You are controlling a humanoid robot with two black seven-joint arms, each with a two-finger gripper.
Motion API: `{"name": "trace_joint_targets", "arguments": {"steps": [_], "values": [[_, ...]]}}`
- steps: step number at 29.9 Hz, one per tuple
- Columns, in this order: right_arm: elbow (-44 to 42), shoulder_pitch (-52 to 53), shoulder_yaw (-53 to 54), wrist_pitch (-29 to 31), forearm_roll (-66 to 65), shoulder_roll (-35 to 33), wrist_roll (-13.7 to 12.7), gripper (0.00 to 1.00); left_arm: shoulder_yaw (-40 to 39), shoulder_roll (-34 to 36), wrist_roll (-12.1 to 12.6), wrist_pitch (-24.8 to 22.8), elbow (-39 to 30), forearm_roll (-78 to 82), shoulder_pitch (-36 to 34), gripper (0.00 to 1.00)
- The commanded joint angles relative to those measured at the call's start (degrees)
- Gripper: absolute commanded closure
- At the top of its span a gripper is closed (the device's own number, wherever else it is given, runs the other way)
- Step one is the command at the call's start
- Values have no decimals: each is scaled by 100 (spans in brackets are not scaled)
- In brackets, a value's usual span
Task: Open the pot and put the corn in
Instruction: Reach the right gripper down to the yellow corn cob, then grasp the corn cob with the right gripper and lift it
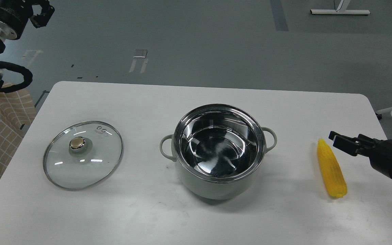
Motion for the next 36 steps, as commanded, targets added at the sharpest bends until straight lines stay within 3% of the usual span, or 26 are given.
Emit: {"name": "trace_joint_targets", "arguments": {"steps": [1,6,11,15,17,19,21,27,31,36], "values": [[-199,4,-353,2,-149,133,-35,2,8,32,-209,-168,-13,466,-17,2],[-418,-5,-477,2,-282,222,-79,3,-18,5,-376,-169,-30,802,-17,2],[-533,-5,-521,2,-308,222,-123,6,-71,-4,-385,-186,-65,793,-17,2],[-621,-14,-793,2,-343,213,-150,16,-53,-65,-376,-177,-65,802,-17,2],[-638,-14,-829,2,-352,213,-158,24,-62,-74,-376,-169,-57,802,-17,2],[-638,-14,-838,2,-352,213,-185,41,-62,-74,-376,-169,-57,802,-8,2],[-639,-5,-838,2,-335,213,-264,65,-53,-65,-376,-160,-57,802,-17,2],[-533,30,-768,-205,-291,213,-264,88,-36,-56,-368,-160,-65,793,-35,2],[-296,65,-513,-381,-273,116,-255,95,-36,-56,-376,-160,-74,802,-35,2],[485,126,208,-381,-238,292,-238,95,-36,-48,-368,-142,-100,802,-52,2]]}}
